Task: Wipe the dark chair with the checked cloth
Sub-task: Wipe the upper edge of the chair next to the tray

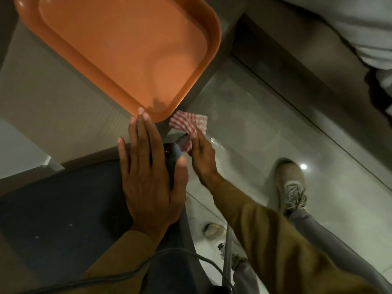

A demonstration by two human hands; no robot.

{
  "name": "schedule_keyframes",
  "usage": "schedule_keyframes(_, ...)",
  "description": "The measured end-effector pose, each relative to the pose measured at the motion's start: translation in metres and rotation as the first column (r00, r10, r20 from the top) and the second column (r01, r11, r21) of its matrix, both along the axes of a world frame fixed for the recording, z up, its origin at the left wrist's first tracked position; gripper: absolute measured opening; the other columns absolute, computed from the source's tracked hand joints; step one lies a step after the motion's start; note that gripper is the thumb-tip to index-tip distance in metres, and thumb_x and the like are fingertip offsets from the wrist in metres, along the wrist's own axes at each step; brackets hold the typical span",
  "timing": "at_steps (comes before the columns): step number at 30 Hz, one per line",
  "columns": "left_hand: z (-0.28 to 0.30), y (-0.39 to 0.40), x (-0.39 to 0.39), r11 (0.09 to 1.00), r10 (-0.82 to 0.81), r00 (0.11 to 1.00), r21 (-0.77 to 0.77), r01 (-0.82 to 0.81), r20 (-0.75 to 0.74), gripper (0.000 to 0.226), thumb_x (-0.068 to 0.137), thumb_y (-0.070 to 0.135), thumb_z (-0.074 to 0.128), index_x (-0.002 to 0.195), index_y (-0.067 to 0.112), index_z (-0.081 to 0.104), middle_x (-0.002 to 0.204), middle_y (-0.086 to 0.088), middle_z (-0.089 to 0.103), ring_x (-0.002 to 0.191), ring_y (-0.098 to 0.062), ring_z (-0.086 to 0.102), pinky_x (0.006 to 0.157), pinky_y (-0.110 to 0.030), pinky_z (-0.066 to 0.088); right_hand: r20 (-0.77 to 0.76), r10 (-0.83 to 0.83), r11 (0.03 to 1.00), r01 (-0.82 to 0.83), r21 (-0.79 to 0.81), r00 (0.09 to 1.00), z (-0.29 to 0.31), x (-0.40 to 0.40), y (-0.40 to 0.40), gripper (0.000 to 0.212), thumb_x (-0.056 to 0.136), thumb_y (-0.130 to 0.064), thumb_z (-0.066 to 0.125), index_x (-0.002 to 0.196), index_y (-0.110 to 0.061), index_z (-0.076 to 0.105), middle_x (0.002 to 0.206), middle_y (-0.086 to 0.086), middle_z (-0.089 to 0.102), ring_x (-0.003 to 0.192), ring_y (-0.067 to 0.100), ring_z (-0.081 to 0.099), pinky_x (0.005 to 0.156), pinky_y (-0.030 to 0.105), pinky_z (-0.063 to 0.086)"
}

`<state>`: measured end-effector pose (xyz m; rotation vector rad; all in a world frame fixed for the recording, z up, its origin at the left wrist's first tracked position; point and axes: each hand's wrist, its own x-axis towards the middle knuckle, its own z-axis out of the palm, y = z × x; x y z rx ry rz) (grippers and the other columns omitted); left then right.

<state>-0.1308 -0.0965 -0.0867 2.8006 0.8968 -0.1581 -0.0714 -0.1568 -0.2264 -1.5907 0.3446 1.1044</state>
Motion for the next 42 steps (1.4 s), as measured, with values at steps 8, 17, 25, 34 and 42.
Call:
schedule_keyframes(8, 0.001, 0.001, 0.000, 1.000, -0.005, 1.000, -0.001, 0.005, 0.009, 0.082, 0.115, 0.057, 0.011, 0.172, -0.001, 0.023, 0.182, -0.018, 0.023, 0.172, -0.031, 0.019, 0.140, -0.059, 0.016, -0.095, -0.002, 1.000, 0.000, -0.019, 0.995, 0.009, 0.016, 0.003, 0.039, 0.113, -0.029, 0.042, 0.148, -0.021, 0.057, 0.142, 0.013, 0.066, 0.129, 0.027, 0.064, 0.110, 0.053, 0.054)
schedule_keyframes(17, 0.006, 0.005, 0.006, 1.000, -0.011, 0.996, 0.000, 0.011, -0.091, 0.080, 0.113, 0.059, 0.011, 0.172, 0.007, 0.022, 0.180, -0.016, 0.029, 0.169, -0.032, 0.027, 0.139, -0.057, 0.017, 0.130, 0.094, 0.987, -0.110, 0.120, 0.987, 0.075, -0.002, -0.016, 0.050, 0.112, -0.020, 0.045, 0.160, -0.030, 0.039, 0.128, -0.017, 0.071, 0.126, 0.009, 0.067, 0.107, 0.018, 0.053)
schedule_keyframes(25, 0.011, 0.005, 0.009, 1.000, -0.002, 0.992, -0.030, -0.002, -0.123, 0.078, 0.110, 0.052, 0.020, 0.171, 0.004, 0.020, 0.180, -0.019, 0.028, 0.169, -0.036, 0.026, 0.139, -0.059, 0.016, 0.082, 0.199, 0.980, -0.197, -0.033, 0.977, 0.000, 0.020, 0.004, 0.051, 0.111, -0.008, 0.042, 0.158, -0.027, 0.040, 0.138, 0.018, 0.066, 0.125, 0.034, 0.065, 0.099, 0.026, 0.052)
schedule_keyframes(34, 0.010, 0.006, 0.006, 0.999, -0.017, 0.998, -0.047, 0.014, -0.064, 0.080, 0.113, 0.055, 0.014, 0.171, 0.002, 0.030, 0.179, -0.017, 0.032, 0.167, -0.036, 0.031, 0.136, -0.063, 0.023, 0.005, 0.056, 0.998, -0.056, 0.032, 0.998, 0.084, -0.001, -0.008, 0.037, 0.112, -0.029, 0.048, 0.146, -0.025, 0.060, 0.129, 0.002, 0.075, 0.115, 0.008, 0.069, 0.096, 0.012, 0.052)
schedule_keyframes(42, 0.013, 0.003, 0.011, 0.999, 0.024, 0.998, -0.037, -0.026, -0.063, 0.076, 0.108, 0.046, 0.035, 0.169, -0.001, 0.033, 0.178, -0.018, 0.033, 0.166, -0.037, 0.034, 0.133, -0.067, 0.030, 0.024, 0.226, 0.973, -0.225, -0.040, 0.974, 0.074, 0.012, -0.010, 0.038, 0.109, -0.018, 0.049, 0.145, -0.024, 0.054, 0.133, 0.002, 0.071, 0.122, 0.023, 0.068, 0.105, 0.045, 0.056)
